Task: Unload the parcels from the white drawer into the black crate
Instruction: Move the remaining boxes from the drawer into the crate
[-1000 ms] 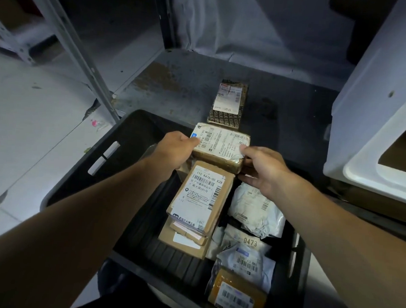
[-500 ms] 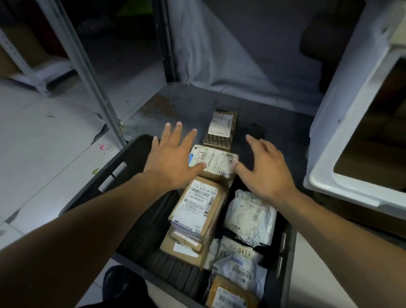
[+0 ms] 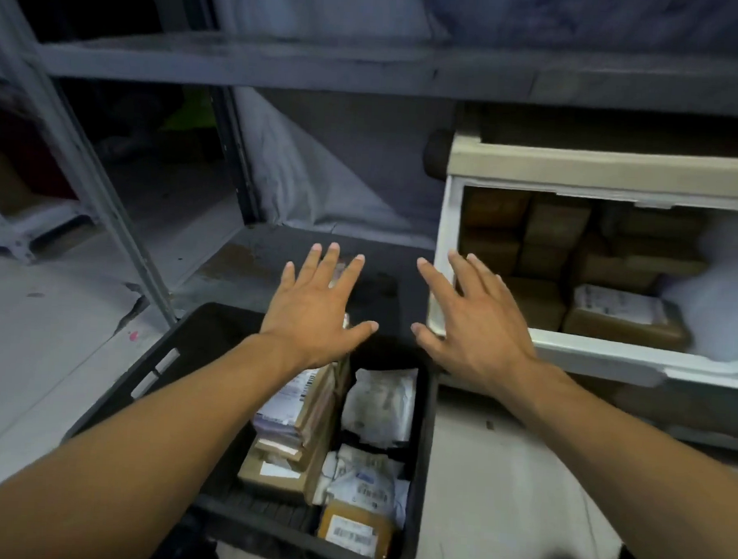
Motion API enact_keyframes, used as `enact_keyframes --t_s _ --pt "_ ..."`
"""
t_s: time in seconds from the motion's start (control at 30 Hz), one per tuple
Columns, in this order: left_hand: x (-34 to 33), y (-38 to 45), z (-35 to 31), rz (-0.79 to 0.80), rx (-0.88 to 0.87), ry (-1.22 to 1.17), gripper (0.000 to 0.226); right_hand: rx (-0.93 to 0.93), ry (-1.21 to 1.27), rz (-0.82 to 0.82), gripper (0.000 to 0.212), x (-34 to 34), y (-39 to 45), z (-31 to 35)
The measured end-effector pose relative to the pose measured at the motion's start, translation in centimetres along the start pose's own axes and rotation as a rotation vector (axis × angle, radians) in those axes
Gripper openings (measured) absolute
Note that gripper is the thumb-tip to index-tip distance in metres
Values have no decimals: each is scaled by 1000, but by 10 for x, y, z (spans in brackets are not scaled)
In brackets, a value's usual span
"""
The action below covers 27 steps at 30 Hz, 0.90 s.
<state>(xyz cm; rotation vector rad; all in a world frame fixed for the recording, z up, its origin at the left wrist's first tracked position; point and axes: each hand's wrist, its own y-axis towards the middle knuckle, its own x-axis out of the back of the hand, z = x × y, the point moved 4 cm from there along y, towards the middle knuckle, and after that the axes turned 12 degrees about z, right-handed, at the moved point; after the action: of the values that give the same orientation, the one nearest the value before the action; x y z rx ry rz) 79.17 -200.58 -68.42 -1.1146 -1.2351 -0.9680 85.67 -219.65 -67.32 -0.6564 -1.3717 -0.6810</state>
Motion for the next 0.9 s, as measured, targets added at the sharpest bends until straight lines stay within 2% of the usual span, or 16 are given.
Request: enact_keyframes --t_s 0.37,0.6,0.73,0.9 --pt "28 8 -170 -77 -309 26 88 -274 -1 -29 81 33 -98 -129" --pt "16 41 -239 -10 -389 6 85 -404 65 22 79 17 -109 -199" --pt "8 72 -261 105 -328 -174 82 -461 215 55 79 7 -84 -233" --pt "-7 125 -281 294 -215 -633 73 -607 564 16 72 -13 -42 -283"
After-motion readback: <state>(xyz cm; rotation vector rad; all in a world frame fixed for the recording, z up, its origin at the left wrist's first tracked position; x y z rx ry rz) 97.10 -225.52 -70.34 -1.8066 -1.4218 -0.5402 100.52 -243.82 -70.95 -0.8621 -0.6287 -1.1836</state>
